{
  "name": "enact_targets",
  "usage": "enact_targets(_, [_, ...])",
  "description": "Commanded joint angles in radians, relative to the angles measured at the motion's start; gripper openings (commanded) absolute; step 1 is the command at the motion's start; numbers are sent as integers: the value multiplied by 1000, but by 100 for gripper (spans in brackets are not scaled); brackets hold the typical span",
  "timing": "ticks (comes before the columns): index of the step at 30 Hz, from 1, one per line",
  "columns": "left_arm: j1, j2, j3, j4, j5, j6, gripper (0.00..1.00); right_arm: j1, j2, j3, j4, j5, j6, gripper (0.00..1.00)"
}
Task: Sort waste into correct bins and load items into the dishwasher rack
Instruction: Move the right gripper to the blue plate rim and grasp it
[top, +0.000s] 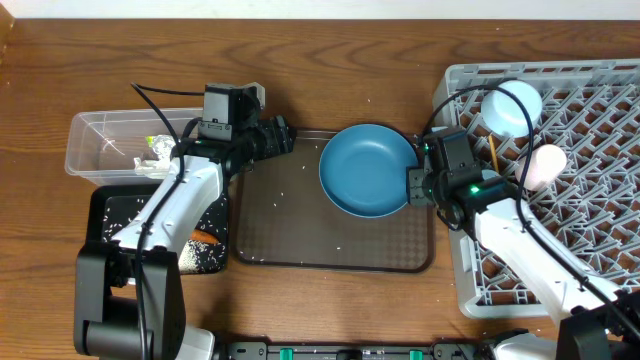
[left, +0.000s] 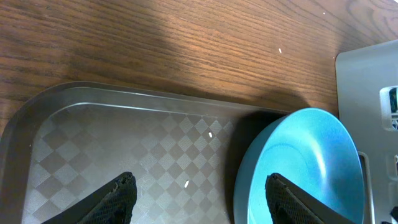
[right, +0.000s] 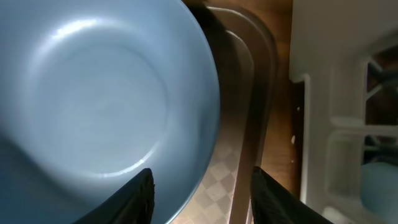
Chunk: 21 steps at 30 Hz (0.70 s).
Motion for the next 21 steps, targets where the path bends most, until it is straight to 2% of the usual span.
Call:
enact_targets(1, [-2, -2, -6, 0, -8, -3, 69, 19, -1, -18, 18, -39, 43, 49])
enact_targets(5, [-2, -2, -6, 0, -8, -2, 69, 49, -1, -18, 54, -142, 39, 50])
enact_targets(10, [-2, -2, -6, 1, -8, -2, 69, 116, -1, -18, 120, -237, -3, 60])
enact_targets(12, [-2, -2, -6, 0, -8, -2, 70, 156, -1, -18, 150, -231, -6, 63])
enact_targets(21, [-2, -2, -6, 1, -9, -2, 69, 301, 51, -18, 254, -71, -20, 65])
